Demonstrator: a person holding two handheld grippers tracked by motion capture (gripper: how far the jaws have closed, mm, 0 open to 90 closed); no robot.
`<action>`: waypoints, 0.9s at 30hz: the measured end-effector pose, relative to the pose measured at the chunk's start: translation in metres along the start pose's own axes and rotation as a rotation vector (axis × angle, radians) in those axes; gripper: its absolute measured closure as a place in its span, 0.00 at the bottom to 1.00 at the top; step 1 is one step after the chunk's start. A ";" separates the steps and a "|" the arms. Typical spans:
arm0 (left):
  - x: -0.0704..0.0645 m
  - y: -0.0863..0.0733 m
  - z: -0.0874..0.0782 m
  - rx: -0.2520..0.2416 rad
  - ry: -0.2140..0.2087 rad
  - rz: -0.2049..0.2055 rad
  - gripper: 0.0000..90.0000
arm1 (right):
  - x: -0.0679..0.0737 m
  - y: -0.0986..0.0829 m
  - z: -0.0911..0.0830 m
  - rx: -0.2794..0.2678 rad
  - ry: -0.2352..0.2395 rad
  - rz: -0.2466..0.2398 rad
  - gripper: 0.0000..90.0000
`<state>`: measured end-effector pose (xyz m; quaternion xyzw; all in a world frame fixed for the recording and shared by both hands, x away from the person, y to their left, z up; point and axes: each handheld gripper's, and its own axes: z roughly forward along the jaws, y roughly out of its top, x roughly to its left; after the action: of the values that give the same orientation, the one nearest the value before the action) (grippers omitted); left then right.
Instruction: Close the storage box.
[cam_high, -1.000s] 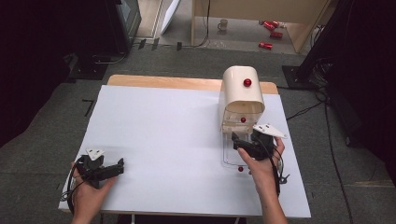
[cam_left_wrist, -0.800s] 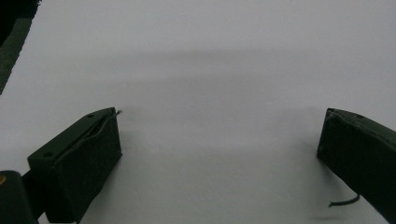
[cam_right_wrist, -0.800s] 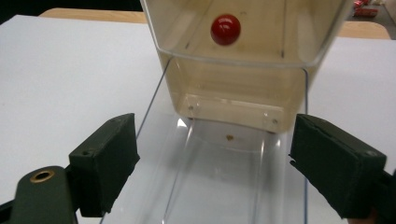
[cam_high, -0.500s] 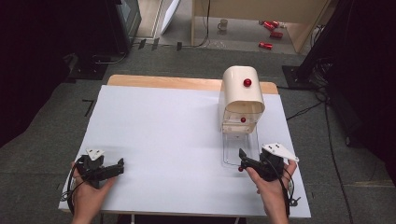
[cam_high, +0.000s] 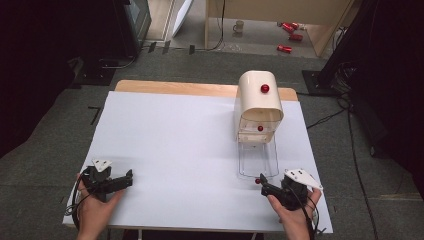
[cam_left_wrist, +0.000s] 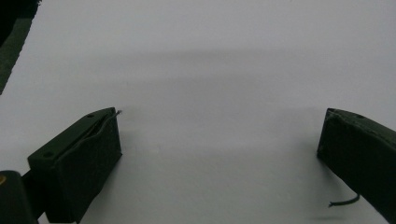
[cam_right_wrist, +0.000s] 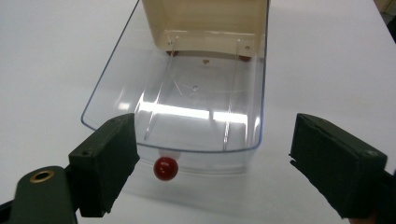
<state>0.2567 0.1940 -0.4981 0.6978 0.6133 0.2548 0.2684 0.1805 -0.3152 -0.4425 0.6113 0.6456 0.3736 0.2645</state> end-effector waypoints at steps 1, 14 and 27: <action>0.000 0.000 0.000 0.000 0.000 0.000 0.00 | 0.001 -0.005 -0.001 0.004 0.004 0.004 0.16; 0.000 0.000 0.000 0.000 -0.001 0.000 0.00 | 0.011 -0.024 0.011 0.058 0.001 -0.005 0.21; 0.000 0.000 0.000 0.001 -0.002 0.002 0.00 | 0.016 -0.032 0.020 0.058 -0.022 -0.005 0.56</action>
<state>0.2568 0.1941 -0.4981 0.6988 0.6126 0.2540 0.2682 0.1752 -0.2954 -0.4780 0.6214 0.6545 0.3473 0.2547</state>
